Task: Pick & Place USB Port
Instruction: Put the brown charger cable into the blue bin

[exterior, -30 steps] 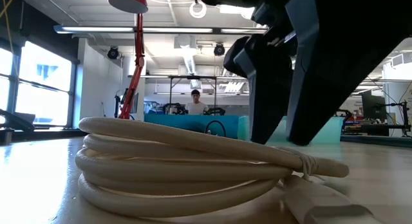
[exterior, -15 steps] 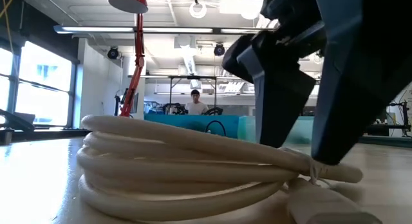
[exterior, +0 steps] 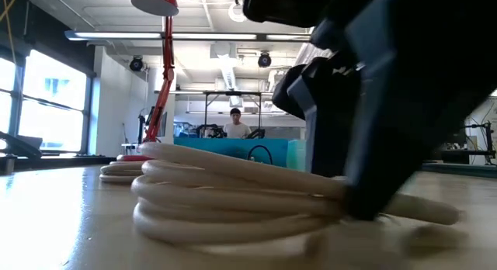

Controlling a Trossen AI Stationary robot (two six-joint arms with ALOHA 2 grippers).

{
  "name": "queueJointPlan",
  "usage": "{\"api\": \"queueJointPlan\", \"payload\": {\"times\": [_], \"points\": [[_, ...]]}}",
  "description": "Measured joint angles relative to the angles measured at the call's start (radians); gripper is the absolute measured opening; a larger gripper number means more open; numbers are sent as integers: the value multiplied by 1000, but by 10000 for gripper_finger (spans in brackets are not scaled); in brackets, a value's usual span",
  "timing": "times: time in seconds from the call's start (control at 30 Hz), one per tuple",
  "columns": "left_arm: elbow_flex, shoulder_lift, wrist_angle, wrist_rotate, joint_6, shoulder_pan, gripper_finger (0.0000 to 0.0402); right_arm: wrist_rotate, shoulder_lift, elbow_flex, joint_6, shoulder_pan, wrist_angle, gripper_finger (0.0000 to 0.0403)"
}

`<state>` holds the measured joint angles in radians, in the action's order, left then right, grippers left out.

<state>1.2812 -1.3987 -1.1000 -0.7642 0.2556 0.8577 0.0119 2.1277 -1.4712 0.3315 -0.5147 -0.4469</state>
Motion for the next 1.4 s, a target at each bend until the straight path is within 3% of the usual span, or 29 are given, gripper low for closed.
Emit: {"api": "queueJointPlan", "payload": {"times": [0.2, 0.6, 0.97, 1.4], "points": [[0, 0, 0, 36, 0, 0, 133, -13, -1, 0, 12, 24, 2, 30], [0, 0, 0, 56, 0, 0, 133, 10, -37, 2, 158, 37, -7, 30], [0, 0, 2, 57, 0, 0, 133, 296, -126, -32, 25, 59, 15, 30], [0, 0, 2, 59, 0, 0, 133, 294, -127, -33, -32, 93, 60, 30]]}}
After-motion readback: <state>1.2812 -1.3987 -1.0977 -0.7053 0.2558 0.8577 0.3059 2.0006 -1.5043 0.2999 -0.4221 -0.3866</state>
